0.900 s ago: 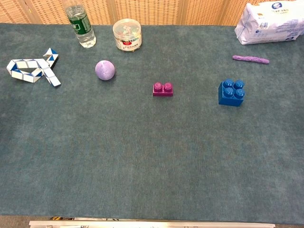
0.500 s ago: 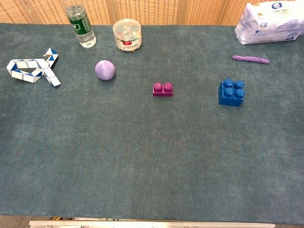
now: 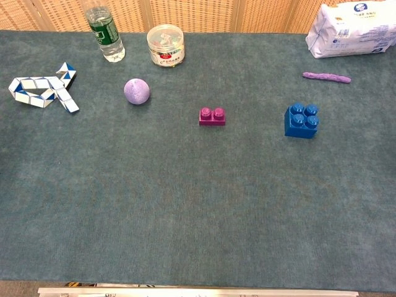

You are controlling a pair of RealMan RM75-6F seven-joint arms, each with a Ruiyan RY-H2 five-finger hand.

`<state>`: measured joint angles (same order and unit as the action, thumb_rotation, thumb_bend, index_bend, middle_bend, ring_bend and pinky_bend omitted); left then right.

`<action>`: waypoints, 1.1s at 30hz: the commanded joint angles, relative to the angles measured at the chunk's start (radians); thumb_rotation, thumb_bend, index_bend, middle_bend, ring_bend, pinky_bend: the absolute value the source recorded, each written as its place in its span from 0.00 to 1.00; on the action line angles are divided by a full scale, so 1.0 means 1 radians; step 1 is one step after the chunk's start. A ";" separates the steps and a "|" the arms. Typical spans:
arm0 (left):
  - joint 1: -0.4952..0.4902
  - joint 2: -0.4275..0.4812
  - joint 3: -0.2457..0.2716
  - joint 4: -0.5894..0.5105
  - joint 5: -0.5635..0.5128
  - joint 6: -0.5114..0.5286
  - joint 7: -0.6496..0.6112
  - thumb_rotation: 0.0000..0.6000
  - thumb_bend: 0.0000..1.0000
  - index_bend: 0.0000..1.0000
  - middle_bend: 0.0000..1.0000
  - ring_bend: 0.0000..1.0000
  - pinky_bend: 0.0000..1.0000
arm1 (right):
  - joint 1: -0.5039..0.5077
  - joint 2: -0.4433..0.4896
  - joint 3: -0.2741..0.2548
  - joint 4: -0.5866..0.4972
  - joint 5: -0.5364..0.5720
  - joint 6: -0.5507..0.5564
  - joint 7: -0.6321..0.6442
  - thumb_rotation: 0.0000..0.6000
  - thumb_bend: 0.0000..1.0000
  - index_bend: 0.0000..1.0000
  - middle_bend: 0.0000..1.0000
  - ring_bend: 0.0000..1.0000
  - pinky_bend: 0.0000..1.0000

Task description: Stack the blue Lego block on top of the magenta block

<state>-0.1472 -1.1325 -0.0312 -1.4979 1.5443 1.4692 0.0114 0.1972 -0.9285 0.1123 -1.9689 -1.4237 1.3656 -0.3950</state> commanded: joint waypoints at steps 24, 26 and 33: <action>0.009 0.000 0.006 0.002 0.006 0.010 -0.001 1.00 0.15 0.23 0.18 0.17 0.16 | 0.341 -0.241 0.011 0.098 0.483 -0.362 -0.355 1.00 0.04 0.24 0.90 1.00 1.00; 0.008 0.001 0.006 -0.001 0.005 0.008 0.001 1.00 0.15 0.23 0.18 0.17 0.16 | 0.364 -0.266 0.004 0.113 0.520 -0.372 -0.378 1.00 0.03 0.24 0.92 1.00 1.00; 0.009 0.002 0.007 -0.007 0.005 0.007 0.007 1.00 0.15 0.23 0.18 0.17 0.16 | 0.427 -0.343 -0.010 0.174 0.633 -0.372 -0.432 1.00 0.03 0.24 0.92 1.00 1.00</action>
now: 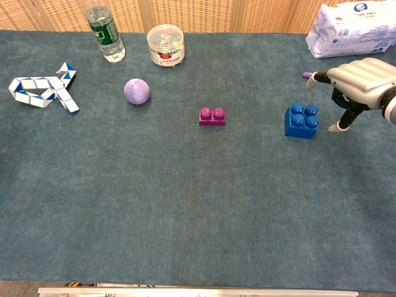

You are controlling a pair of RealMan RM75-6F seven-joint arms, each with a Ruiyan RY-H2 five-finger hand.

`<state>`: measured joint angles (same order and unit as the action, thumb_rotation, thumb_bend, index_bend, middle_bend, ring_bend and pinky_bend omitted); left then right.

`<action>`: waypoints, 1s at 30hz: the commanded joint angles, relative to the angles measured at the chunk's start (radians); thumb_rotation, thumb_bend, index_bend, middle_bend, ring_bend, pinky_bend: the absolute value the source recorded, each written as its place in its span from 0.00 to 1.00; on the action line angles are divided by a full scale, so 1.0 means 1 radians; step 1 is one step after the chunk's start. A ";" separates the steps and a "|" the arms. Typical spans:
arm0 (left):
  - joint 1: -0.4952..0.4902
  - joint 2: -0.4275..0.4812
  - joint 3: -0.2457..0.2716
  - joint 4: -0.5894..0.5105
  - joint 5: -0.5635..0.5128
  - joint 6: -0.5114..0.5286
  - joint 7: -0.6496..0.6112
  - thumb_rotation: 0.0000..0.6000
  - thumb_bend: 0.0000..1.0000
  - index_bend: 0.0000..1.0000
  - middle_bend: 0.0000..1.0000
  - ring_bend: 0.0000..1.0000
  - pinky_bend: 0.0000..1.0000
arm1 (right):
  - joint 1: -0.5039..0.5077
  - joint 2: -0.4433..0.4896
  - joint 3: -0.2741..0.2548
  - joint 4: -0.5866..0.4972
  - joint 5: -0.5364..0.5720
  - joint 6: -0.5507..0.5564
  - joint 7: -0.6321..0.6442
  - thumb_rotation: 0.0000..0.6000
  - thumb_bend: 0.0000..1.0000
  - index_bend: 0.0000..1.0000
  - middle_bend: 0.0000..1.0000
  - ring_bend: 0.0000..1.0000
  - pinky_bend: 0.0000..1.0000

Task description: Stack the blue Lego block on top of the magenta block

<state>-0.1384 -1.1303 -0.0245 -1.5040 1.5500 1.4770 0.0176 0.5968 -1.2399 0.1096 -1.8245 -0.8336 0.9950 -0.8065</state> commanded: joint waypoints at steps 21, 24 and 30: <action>-0.009 0.001 0.000 -0.021 -0.002 -0.017 0.032 1.00 0.15 0.23 0.18 0.17 0.16 | 0.133 -0.120 -0.063 0.113 0.209 -0.006 -0.045 1.00 0.04 0.27 0.92 1.00 1.00; -0.009 0.000 0.001 -0.023 -0.002 -0.020 0.038 1.00 0.15 0.23 0.18 0.17 0.16 | 0.139 -0.131 -0.073 0.115 0.201 0.000 -0.042 1.00 0.04 0.28 0.92 1.00 1.00; -0.009 0.001 0.000 -0.025 -0.004 -0.018 0.037 1.00 0.15 0.23 0.18 0.17 0.16 | 0.141 -0.124 -0.096 0.074 0.159 0.013 -0.027 1.00 0.04 0.29 0.92 1.00 1.00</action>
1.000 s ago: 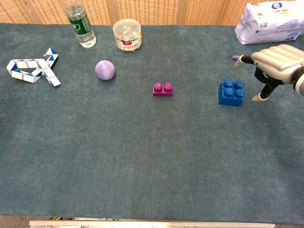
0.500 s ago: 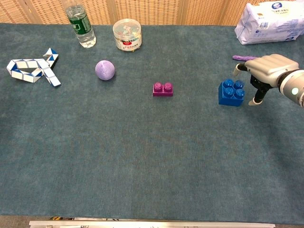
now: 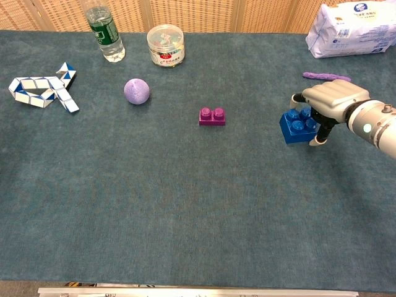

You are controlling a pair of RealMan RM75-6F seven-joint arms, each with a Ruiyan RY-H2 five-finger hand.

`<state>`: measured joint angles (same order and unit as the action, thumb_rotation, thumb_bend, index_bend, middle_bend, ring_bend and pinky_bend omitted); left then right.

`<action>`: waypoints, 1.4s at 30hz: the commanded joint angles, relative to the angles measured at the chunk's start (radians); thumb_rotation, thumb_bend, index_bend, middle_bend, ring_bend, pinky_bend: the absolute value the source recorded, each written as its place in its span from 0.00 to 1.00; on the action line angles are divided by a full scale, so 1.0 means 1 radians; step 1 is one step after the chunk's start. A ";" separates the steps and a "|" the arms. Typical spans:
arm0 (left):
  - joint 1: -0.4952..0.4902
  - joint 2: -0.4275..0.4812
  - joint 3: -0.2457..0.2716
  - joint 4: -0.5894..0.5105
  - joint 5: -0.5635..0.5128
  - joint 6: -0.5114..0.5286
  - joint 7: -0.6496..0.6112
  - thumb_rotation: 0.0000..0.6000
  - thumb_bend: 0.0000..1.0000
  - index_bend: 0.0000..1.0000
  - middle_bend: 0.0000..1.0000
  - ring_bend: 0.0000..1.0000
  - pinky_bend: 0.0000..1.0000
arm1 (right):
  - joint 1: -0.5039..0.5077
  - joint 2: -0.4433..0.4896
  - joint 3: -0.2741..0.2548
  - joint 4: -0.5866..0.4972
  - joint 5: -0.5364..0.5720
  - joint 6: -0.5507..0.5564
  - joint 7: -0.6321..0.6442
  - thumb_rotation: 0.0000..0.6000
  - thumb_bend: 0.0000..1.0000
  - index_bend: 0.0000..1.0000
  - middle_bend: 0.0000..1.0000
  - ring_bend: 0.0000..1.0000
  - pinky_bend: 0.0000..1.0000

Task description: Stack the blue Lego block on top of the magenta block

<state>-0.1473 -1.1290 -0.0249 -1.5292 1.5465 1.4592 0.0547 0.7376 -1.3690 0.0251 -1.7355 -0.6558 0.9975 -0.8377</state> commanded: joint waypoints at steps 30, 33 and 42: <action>0.018 -0.002 0.003 0.031 -0.003 0.021 -0.035 1.00 0.15 0.23 0.18 0.17 0.16 | 0.075 -0.055 -0.029 0.079 0.071 0.005 -0.024 1.00 0.14 0.35 0.92 1.00 1.00; 0.020 -0.002 0.004 0.033 -0.002 0.024 -0.038 1.00 0.15 0.23 0.18 0.17 0.16 | 0.079 -0.059 -0.034 0.078 0.074 0.010 -0.029 1.00 0.14 0.39 0.92 1.00 1.00; 0.023 0.000 0.003 0.034 0.002 0.029 -0.044 1.00 0.15 0.23 0.18 0.17 0.16 | 0.084 -0.047 -0.028 0.062 0.072 0.024 -0.016 1.00 0.17 0.44 0.92 1.00 1.00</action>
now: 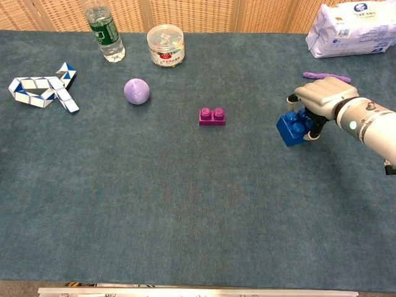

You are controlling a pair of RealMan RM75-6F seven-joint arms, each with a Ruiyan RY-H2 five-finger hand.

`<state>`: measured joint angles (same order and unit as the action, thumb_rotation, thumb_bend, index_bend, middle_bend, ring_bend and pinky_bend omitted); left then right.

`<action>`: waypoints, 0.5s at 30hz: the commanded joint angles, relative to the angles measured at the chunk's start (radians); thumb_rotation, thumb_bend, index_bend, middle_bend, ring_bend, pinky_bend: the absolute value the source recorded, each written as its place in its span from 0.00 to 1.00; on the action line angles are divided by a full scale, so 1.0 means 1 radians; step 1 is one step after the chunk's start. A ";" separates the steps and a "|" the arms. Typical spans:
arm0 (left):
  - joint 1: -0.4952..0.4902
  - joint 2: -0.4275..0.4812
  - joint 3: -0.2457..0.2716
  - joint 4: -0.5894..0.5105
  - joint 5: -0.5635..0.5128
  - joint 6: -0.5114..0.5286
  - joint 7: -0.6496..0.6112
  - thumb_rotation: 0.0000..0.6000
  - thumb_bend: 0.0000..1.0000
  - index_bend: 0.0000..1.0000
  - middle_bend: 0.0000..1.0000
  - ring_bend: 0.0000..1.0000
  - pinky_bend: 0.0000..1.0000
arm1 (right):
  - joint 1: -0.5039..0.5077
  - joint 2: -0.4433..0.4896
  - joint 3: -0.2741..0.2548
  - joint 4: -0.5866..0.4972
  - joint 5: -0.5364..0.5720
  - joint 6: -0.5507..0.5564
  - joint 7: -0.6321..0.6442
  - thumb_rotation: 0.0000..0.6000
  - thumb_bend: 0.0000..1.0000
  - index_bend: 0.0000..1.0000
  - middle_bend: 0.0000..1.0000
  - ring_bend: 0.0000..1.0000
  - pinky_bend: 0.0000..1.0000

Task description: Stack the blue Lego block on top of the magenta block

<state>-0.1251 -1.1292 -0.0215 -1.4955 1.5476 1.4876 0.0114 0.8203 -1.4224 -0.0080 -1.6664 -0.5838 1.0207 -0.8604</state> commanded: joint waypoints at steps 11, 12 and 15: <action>0.000 0.008 0.004 -0.017 0.019 0.007 0.007 1.00 0.15 0.23 0.18 0.17 0.16 | 0.086 0.089 0.110 -0.152 0.118 -0.009 0.019 1.00 0.17 0.45 0.92 1.00 1.00; 0.000 0.008 0.004 -0.018 0.020 0.008 0.008 1.00 0.15 0.23 0.18 0.17 0.16 | 0.098 0.091 0.119 -0.162 0.141 -0.009 0.015 1.00 0.17 0.45 0.92 1.00 1.00; 0.001 0.009 0.006 -0.021 0.023 0.010 0.011 1.00 0.15 0.23 0.18 0.17 0.16 | 0.140 0.088 0.139 -0.182 0.202 0.005 -0.012 1.00 0.17 0.45 0.92 1.00 1.00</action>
<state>-0.1242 -1.1201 -0.0161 -1.5166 1.5702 1.4974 0.0220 0.9283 -1.3378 0.1101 -1.8265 -0.4202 1.0157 -0.8514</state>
